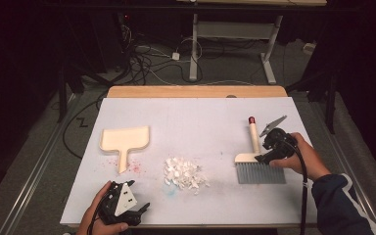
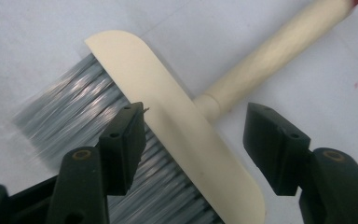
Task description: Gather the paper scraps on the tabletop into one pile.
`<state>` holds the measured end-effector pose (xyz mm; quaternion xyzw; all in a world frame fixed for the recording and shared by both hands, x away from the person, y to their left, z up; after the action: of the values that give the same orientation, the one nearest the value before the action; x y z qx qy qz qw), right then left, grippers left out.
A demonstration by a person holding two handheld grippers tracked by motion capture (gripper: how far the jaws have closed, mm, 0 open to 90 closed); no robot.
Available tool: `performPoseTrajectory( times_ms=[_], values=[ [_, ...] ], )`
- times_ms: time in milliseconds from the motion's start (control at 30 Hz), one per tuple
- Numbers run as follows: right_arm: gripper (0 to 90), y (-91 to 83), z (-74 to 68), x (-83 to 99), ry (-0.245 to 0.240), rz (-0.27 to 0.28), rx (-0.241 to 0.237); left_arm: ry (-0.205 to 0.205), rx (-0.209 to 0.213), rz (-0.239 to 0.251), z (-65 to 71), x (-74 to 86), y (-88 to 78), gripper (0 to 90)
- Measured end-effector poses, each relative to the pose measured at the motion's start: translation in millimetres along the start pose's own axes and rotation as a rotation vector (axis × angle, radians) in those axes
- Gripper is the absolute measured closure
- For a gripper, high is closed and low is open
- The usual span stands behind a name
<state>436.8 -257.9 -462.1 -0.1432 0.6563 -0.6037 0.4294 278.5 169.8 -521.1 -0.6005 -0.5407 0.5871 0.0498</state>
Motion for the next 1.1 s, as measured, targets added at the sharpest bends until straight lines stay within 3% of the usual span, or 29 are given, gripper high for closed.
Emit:
performPoseTrajectory(
  times_ms=[167, 233, 367, 500, 600, 733, 900, 967, 1100],
  values=[
    [37.9, -1.6, -1.9, -3.0, -0.014, 0.075, 0.035, 0.002, 0.000, 0.000, 0.2, -0.1, -0.1, 15.7],
    [37.5, -3.4, -3.9, -4.7, 0.005, 0.112, 0.043, 0.001, -0.001, -0.002, -0.1, -0.1, 0.1, 15.7],
    [36.9, -10.0, -7.7, -11.3, 0.012, 0.223, 0.106, 0.005, -0.001, -0.004, 0.2, -0.2, 0.7, 15.7],
    [33.0, -17.3, -12.3, -18.1, 0.059, 0.347, 0.160, 0.003, -0.003, -0.005, 0.4, -0.3, 0.9, 15.7],
    [30.8, -22.2, -17.6, -20.1, 0.081, 0.447, 0.159, 0.004, -0.007, -0.005, 0.3, -0.4, 0.6, 15.7],
    [28.3, -29.9, -22.2, -21.5, 0.117, 0.546, 0.208, 0.008, -0.011, -0.006, 0.0, -0.6, 0.3, 15.7],
    [24.3, -51.5, -25.7, -16.2, 0.164, 0.714, 0.248, 0.002, -0.022, 0.000, -1.1, -0.3, -0.9, 15.7],
    [22.3, -56.7, -28.3, -10.9, 0.166, 0.745, 0.263, 0.002, -0.025, 0.000, -1.1, -0.2, -0.9, 15.7],
    [19.2, -61.9, -35.3, 0.1, 0.147, 0.746, 0.294, -0.002, -0.042, 0.003, -2.7, -0.5, -1.8, 15.7]
  ],
)
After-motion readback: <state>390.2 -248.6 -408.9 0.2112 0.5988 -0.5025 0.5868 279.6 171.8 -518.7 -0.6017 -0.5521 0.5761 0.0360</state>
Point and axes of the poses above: each handheld gripper's, and its own axes: y roughly forward along the jaws, x roughly out of its underside, z roughly to its right, the point moved 6 cm from there along y, roughly forward along the jaws, and after that the axes turned 4 degrees about y, right-handed, at the moved point
